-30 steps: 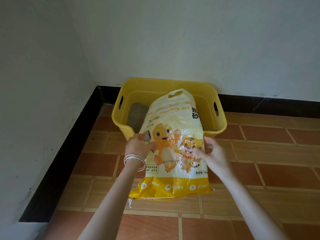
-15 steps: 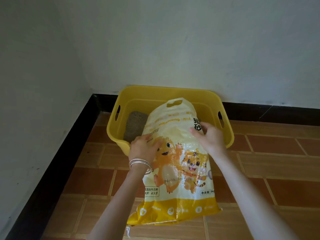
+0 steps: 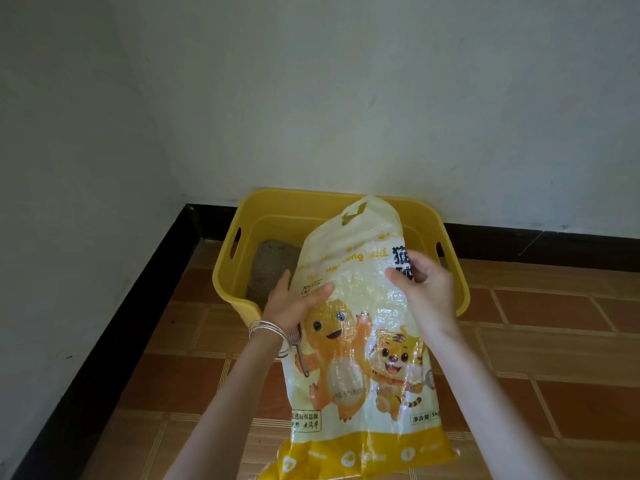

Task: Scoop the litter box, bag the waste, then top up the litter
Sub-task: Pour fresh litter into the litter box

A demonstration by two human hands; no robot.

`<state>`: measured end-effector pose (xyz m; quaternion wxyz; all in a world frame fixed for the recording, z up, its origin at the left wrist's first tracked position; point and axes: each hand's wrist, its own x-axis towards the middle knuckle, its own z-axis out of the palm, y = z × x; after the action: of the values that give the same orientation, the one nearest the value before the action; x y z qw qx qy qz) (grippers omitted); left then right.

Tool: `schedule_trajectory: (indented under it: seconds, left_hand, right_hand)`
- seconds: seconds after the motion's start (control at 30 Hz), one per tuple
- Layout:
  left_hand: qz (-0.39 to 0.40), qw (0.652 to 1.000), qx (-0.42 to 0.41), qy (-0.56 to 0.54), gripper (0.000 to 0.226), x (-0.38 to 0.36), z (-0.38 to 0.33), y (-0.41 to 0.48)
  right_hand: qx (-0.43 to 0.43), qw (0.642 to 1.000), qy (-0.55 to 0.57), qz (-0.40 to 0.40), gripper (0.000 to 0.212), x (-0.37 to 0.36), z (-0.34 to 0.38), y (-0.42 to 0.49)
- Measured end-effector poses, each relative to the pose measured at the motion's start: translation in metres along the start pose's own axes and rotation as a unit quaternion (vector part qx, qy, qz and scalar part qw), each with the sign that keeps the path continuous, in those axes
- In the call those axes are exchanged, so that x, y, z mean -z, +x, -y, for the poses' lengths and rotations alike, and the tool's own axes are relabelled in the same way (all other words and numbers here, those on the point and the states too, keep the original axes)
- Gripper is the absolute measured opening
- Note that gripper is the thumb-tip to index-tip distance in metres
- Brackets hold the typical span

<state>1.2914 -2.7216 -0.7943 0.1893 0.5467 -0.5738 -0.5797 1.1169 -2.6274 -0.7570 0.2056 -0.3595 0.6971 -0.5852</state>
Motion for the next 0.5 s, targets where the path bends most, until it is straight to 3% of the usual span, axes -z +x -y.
schedule_trajectory:
  seconds: [0.1,0.3,0.5]
  left_hand:
    - [0.041,0.998,0.010,-0.039,0.127,0.005,-0.003,-0.004]
    - [0.048,0.991,0.000,-0.123,0.135,0.005,-0.007,-0.011]
    - [0.048,0.984,-0.048,-0.163,0.113,0.001,-0.008,-0.021]
  right_hand:
    - [0.001,1.000,0.012,0.001,0.033,0.003,0.003,-0.005]
    - [0.042,0.999,0.013,0.007,0.035,0.012,0.010,-0.016]
    - [0.035,0.998,0.047,-0.017,0.034,0.022,0.003,-0.023]
